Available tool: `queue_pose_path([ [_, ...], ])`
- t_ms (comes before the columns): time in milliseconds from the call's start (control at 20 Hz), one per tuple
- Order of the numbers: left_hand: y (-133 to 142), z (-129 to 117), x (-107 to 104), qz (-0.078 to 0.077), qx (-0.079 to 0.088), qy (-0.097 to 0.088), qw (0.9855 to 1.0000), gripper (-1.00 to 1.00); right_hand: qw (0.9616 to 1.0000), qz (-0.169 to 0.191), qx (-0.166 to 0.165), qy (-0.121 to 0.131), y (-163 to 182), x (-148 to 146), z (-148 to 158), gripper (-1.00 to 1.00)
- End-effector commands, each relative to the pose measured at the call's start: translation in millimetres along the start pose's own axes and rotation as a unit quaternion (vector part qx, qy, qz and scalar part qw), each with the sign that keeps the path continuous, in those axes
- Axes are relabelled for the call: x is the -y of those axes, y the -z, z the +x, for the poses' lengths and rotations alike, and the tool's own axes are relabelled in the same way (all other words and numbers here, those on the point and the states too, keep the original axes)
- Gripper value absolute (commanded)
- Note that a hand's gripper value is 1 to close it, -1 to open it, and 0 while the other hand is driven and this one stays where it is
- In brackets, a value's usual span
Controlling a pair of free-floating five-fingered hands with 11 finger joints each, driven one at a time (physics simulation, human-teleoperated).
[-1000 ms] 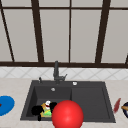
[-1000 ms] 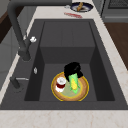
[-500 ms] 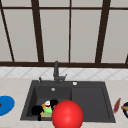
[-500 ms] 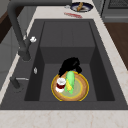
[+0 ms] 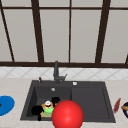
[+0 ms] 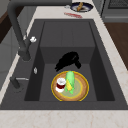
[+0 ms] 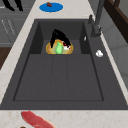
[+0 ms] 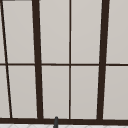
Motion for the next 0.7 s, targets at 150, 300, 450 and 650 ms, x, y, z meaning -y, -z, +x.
queue_pose_path([
  [150,0.0,0.0,0.0,0.0,0.0,0.0,1.0,0.0,0.9999,0.013,0.008,0.007,-7.6,12.2,5.0,-1.0],
  [300,0.0,0.0,0.0,0.0,0.0,0.0,1.0,0.0,1.0,0.008,0.005,-0.003,-10.3,17.9,4.4,-1.0],
  [450,0.0,0.0,0.0,0.0,0.0,0.0,1.0,0.0,0.9999,0.004,-0.008,0.012,-10.0,15.8,3.0,-1.0],
  [650,0.0,0.0,0.0,0.0,0.0,0.0,1.0,0.0,1.0,0.002,0.003,-0.001,-9.7,18.3,0.3,-1.0],
])
